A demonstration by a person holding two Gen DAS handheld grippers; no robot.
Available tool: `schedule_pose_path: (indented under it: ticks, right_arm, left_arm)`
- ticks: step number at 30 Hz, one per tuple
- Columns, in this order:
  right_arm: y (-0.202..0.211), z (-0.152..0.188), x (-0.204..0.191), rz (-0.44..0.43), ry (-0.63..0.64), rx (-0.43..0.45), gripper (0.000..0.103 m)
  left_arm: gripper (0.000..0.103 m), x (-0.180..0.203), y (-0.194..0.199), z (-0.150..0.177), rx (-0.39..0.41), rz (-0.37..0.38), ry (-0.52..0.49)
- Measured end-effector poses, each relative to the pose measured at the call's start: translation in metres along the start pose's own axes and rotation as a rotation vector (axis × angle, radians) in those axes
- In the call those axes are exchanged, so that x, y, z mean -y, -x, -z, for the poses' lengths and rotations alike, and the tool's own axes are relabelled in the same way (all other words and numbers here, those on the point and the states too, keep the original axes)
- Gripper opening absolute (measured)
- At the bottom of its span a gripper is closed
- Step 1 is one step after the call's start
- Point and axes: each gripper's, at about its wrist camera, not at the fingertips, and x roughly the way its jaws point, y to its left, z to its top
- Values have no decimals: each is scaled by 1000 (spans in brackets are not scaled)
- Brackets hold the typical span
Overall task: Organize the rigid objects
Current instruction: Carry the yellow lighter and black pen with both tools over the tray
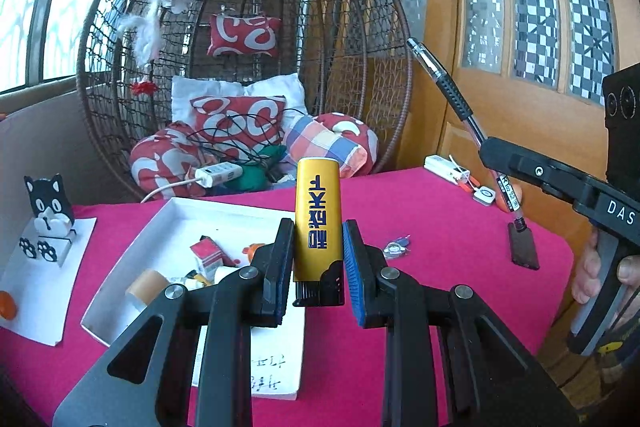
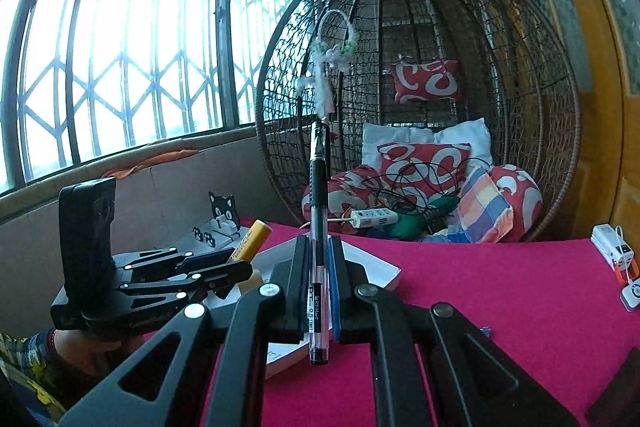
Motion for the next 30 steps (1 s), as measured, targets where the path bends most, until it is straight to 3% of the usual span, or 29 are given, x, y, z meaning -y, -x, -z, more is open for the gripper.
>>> schedule_pose_path:
  ticks: [30]
  right_arm:
    - [-66, -1, -24, -94, 42, -117, 6]
  left_arm:
    - [24, -60, 4, 19, -17, -83, 121]
